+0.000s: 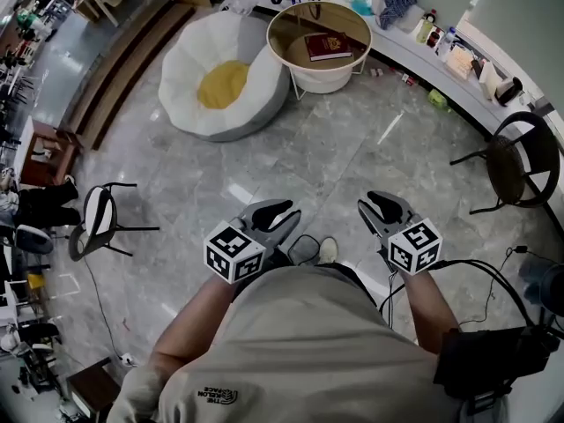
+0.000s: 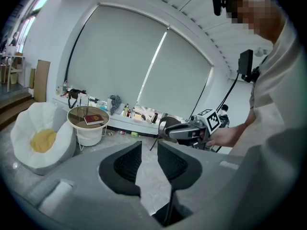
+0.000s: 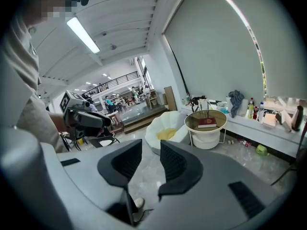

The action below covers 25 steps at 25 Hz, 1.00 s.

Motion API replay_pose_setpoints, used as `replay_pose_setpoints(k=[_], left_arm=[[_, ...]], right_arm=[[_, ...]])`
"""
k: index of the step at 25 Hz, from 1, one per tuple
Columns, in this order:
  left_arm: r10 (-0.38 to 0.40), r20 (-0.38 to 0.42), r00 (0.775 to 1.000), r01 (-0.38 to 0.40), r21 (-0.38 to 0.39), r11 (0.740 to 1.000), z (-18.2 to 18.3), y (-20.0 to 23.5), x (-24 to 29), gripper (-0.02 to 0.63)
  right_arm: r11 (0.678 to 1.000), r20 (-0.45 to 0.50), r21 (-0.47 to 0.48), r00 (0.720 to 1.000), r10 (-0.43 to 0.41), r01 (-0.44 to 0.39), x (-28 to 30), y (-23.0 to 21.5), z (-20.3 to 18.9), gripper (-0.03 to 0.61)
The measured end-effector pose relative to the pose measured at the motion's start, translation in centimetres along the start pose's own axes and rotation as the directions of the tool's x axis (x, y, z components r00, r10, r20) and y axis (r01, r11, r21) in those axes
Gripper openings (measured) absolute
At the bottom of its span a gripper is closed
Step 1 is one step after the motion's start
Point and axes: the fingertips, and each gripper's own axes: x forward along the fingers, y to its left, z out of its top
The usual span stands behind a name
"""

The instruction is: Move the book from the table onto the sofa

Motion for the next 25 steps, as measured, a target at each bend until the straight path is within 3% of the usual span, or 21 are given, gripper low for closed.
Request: replay_pose_setpoints(k=[7, 19, 25], left_arm=[[-0.02, 0.009, 1.0, 0.02, -0.017, 1.0, 2.7, 6.5, 2.4, 0.089], [-0.183, -0.034, 0.982, 0.184, 0.004, 0.983, 10.7, 25.0, 5.0, 0.089], [-0.198, -0.055, 0.979, 0.198, -0.013, 0.98, 12.5, 32.9, 6.2, 0.089]], right_arm=[[1.0, -0.015, 0.015, 1.0, -0.025, 0.026, 5.1, -3.4, 2.2, 0.126], [0.975, -0.039, 0.087, 0.979, -0.202, 0.205, 19.3, -8.5, 11.6, 0.124], [0.968, -0.058, 0.098, 0.973, -0.224, 0.229, 25.1, -10.4, 14.7, 0.124]])
